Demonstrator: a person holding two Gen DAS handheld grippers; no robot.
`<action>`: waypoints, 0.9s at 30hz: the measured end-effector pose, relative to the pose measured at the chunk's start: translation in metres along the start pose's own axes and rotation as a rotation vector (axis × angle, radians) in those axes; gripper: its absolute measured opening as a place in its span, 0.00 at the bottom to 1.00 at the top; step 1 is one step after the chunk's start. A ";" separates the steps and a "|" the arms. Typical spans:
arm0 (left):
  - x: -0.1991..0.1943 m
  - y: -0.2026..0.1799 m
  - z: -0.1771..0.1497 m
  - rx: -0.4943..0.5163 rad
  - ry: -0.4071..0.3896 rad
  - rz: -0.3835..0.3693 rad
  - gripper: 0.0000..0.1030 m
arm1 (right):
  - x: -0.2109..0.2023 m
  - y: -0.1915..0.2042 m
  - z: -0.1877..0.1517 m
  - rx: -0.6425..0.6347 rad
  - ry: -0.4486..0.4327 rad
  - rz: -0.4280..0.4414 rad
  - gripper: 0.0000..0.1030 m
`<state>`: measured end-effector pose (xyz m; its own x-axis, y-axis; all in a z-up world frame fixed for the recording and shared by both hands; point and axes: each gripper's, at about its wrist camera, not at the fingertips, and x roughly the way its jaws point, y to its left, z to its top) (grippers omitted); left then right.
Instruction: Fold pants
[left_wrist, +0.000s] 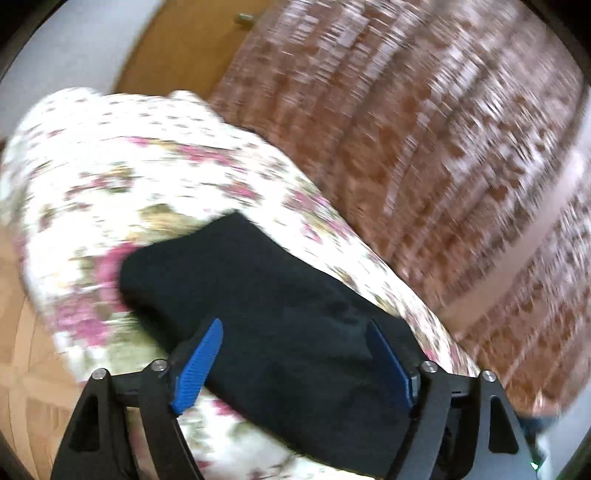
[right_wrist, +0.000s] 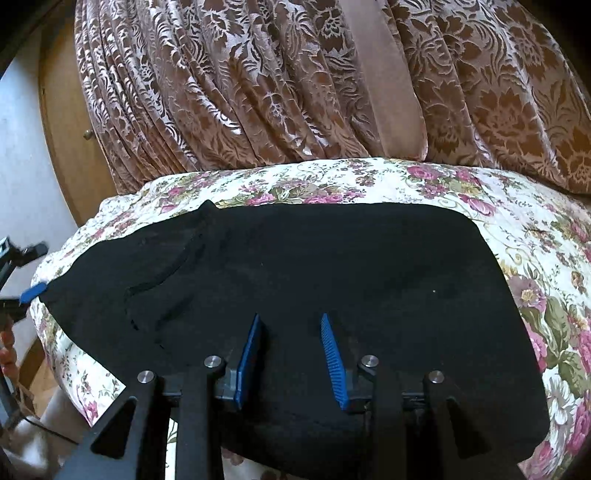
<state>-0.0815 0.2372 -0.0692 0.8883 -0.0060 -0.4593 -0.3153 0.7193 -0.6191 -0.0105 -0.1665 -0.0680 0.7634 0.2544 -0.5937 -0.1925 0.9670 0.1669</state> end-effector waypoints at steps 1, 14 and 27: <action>-0.008 0.011 0.000 -0.035 -0.019 0.010 0.79 | 0.000 -0.001 0.000 0.007 -0.003 0.003 0.34; 0.007 0.087 -0.003 -0.293 0.051 -0.082 0.68 | -0.001 0.001 -0.002 0.006 -0.023 -0.004 0.35; 0.051 0.102 0.008 -0.395 0.082 -0.096 0.21 | -0.002 0.002 -0.003 0.000 -0.032 -0.003 0.35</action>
<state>-0.0653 0.3160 -0.1507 0.8953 -0.1272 -0.4268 -0.3502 0.3909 -0.8512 -0.0140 -0.1652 -0.0691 0.7836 0.2507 -0.5684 -0.1898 0.9678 0.1652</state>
